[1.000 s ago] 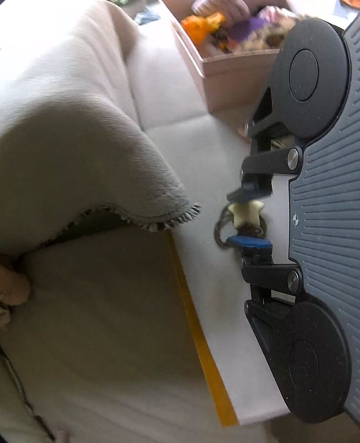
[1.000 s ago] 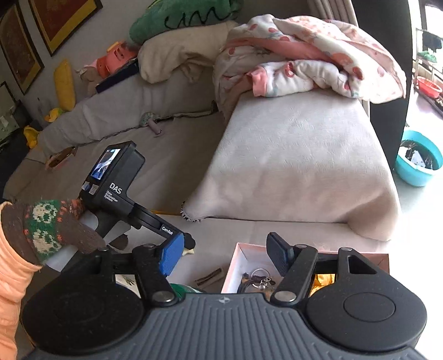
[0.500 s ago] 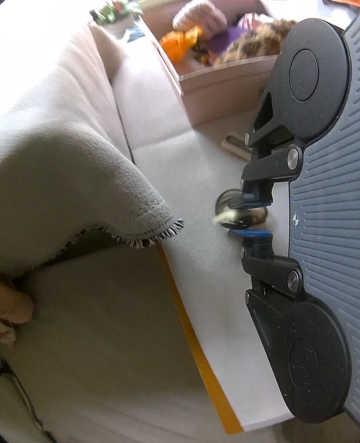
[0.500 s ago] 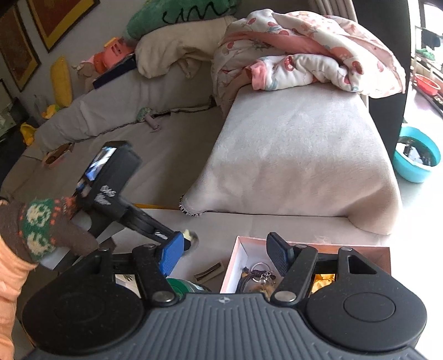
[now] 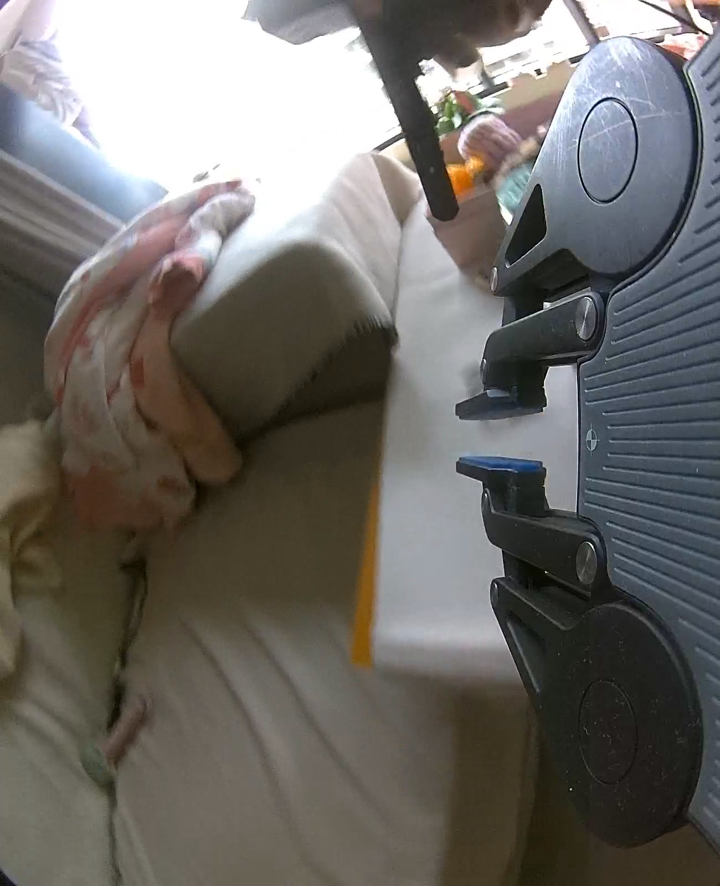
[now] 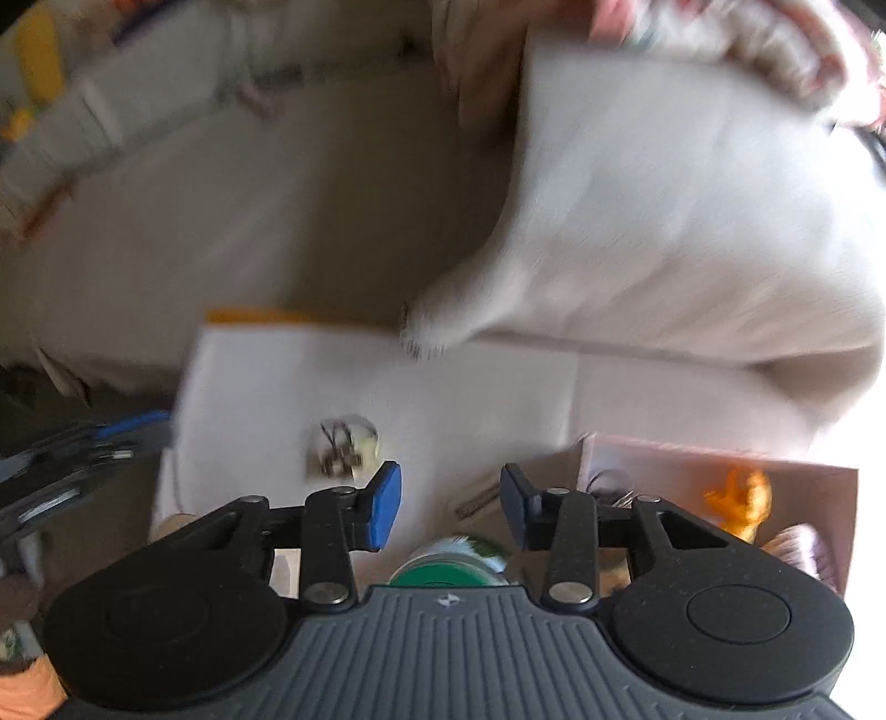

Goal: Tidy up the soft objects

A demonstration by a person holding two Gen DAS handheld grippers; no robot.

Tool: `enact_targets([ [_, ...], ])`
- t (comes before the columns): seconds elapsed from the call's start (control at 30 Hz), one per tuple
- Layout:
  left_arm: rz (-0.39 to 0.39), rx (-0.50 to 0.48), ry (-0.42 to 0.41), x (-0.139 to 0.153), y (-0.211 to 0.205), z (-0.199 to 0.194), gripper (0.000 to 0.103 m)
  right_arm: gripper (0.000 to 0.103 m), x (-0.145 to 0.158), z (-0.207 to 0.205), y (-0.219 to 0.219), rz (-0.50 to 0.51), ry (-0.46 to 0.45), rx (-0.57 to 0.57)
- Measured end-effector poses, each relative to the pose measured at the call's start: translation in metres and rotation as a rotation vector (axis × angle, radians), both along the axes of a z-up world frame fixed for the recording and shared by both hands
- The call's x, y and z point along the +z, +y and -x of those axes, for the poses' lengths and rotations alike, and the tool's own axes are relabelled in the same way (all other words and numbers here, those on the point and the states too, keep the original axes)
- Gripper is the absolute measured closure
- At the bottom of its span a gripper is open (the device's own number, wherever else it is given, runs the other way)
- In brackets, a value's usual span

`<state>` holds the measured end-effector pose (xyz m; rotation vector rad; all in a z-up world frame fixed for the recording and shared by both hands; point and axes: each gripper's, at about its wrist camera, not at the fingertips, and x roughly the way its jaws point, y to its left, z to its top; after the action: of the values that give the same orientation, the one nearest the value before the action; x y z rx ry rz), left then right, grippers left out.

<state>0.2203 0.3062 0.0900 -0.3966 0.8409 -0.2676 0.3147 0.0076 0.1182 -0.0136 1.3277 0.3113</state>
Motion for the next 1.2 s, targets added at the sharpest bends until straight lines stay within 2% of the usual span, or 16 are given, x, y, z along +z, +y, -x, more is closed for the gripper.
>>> enact_targets([
  [0.07, 0.029, 0.013, 0.025, -0.013, 0.020, 0.004, 0.089, 0.064, -0.018, -0.010, 0.019, 0.074, 0.060, 0.014],
  [0.13, 0.079, 0.019, 0.048, -0.031, 0.021, 0.011, 0.089, 0.064, -0.036, -0.017, 0.035, 0.140, 0.109, 0.024],
  [0.23, 0.146, 0.004, 0.042, -0.041, 0.029, 0.022, 0.089, 0.064, -0.056, -0.023, 0.048, 0.218, 0.145, 0.018],
  [0.4, 0.167, -0.034, 0.016, -0.044, 0.029, 0.030, 0.088, 0.064, -0.083, -0.030, 0.049, 0.319, 0.194, -0.013],
  [0.5, 0.149, -0.045, 0.012, -0.045, 0.027, 0.029, 0.088, 0.064, -0.092, -0.032, 0.043, 0.302, 0.220, -0.037],
  [0.6, 0.162, -0.036, 0.019, -0.046, 0.028, 0.030, 0.088, 0.065, -0.094, -0.035, 0.045, 0.287, 0.214, -0.034],
  [0.67, 0.161, -0.030, 0.019, -0.044, 0.028, 0.031, 0.088, 0.070, -0.094, -0.036, 0.047, 0.247, 0.212, -0.033],
  [0.77, 0.143, -0.033, 0.020, -0.038, 0.025, 0.031, 0.088, 0.070, -0.082, -0.034, 0.052, 0.148, 0.156, 0.022],
  [0.9, 0.101, -0.040, 0.017, -0.026, 0.016, 0.022, 0.087, 0.069, -0.075, -0.025, 0.056, 0.196, 0.114, 0.111],
  [1.0, 0.049, -0.061, 0.013, -0.013, 0.003, 0.009, 0.087, 0.069, -0.085, -0.018, 0.051, 0.218, 0.124, 0.151],
  [1.03, 0.028, -0.080, 0.009, -0.007, -0.004, 0.003, 0.087, 0.070, -0.089, -0.016, 0.049, 0.213, 0.124, 0.154],
  [1.1, -0.017, -0.133, 0.001, 0.006, -0.019, -0.011, 0.086, 0.084, -0.085, -0.015, 0.046, 0.178, 0.093, 0.163],
  [1.2, -0.121, -0.229, 0.022, 0.022, -0.050, -0.038, 0.085, 0.084, -0.072, -0.010, 0.037, 0.110, 0.046, 0.162],
])
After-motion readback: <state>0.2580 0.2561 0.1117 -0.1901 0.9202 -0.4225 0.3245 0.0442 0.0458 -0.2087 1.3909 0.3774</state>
